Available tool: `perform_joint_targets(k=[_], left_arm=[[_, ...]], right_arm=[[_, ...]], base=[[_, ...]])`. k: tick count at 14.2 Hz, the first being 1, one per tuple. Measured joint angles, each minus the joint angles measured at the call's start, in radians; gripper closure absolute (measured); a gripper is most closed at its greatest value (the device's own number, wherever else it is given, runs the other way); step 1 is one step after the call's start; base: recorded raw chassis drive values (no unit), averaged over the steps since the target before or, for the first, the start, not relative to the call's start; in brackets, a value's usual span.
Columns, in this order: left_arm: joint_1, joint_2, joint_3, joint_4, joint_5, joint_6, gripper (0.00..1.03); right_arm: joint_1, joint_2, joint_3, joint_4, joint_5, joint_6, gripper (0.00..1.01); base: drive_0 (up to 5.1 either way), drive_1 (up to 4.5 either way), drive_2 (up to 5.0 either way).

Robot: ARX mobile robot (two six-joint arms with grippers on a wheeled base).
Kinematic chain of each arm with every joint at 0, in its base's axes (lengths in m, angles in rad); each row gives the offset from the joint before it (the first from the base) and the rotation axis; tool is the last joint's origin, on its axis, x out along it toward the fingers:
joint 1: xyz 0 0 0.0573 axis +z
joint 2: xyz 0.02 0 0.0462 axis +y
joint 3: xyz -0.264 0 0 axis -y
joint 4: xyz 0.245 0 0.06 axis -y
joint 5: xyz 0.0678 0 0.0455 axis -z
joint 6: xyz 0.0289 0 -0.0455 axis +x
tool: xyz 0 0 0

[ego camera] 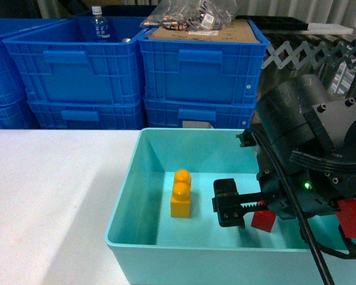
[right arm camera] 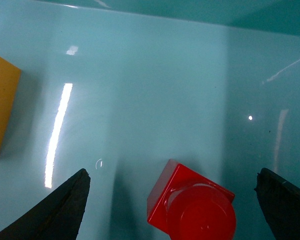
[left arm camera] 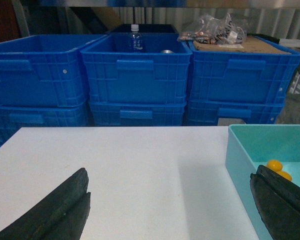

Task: Pick red block from blue box to shelf

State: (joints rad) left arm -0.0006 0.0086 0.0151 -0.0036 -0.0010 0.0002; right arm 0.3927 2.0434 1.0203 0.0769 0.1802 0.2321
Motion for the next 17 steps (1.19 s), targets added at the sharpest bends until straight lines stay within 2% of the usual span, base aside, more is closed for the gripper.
perform_joint_targets(k=[1,7,9,11,13,15,17], left_arm=[[0.000,0.000,0.000,0.000,0.000,0.000,0.05],[0.000,0.000,0.000,0.000,0.000,0.000,0.05],[0.000,0.000,0.000,0.000,0.000,0.000,0.05],[0.000,0.000,0.000,0.000,0.000,0.000,0.05],[0.000,0.000,0.000,0.000,0.000,0.000,0.05],[0.000,0.000,0.000,0.000,0.000,0.000,0.05],[0.000,0.000,0.000,0.000,0.000,0.000,0.05]], right_arm=[[0.000,0.017,0.009,0.001,0.005,0.000,0.04],[0.001,0.068,0.045,0.006,0.040,-0.001,0.68],[0.000,0.060,0.032,0.037,0.039,-0.001,0.71],[-0.002,-0.037,-0.046,0.077,0.010,-0.001,0.71],[-0.021,-0.253,-0.156,0.141,-0.042,-0.014,0.71],[-0.071,-0.515,-0.299,0.213,-0.069,-0.056,0.72],[-0.168,-0.903,-0.525,0.238,-0.127,-0.108,0.72]], base=[[0.0,0.00,0.0],[0.0,0.00,0.0],[0.0,0.00,0.0],[0.0,0.00,0.0],[0.0,0.00,0.0],[0.0,0.00,0.0],[0.0,0.00,0.0]])
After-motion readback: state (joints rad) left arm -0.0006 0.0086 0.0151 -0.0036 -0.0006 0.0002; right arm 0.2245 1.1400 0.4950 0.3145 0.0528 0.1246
